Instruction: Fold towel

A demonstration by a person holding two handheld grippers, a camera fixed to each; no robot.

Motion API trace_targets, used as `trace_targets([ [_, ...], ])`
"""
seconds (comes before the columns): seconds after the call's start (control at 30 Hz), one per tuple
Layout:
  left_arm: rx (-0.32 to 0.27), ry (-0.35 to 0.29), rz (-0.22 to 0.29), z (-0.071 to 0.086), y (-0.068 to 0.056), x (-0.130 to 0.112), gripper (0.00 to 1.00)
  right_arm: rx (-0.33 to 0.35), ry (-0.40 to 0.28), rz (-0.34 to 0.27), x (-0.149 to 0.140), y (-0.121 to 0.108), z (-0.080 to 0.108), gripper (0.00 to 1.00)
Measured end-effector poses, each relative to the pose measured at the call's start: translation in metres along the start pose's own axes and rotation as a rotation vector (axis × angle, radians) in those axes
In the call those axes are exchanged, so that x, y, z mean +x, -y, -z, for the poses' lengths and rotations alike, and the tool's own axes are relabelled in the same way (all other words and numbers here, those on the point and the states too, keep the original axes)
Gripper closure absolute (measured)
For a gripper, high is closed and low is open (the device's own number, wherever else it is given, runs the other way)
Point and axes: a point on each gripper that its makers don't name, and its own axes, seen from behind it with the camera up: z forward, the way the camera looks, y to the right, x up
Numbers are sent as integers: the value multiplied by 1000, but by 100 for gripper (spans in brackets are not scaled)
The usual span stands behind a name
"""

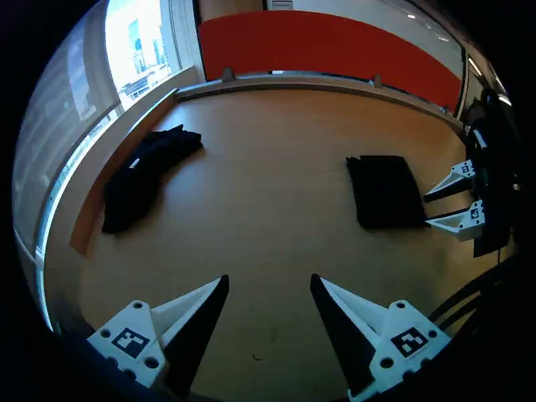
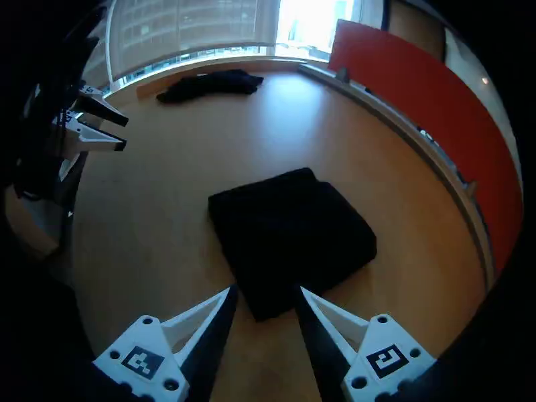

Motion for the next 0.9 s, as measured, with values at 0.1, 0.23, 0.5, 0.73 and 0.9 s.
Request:
trace_targets([
  [0.1,-4,-1,-4,-1,-2,1,10,-7,8,-13,-8,-1,2,38],
  [0.23,-7,-2,-10,-1,-4,2,10,-15,15,-24,-14,-2,2,38],
  [0.5,-11,-1,-14,-1,-7,2,10,-21,29,-56,-28,2,-6,38],
  [0.73,-11,2,-12,-1,-6,-1,10,-23,29,-80,-32,4,-11,45],
  [0.9,-10,1,-13,0,-6,-1,10,-17,25,-107,-32,6,-14,71],
])
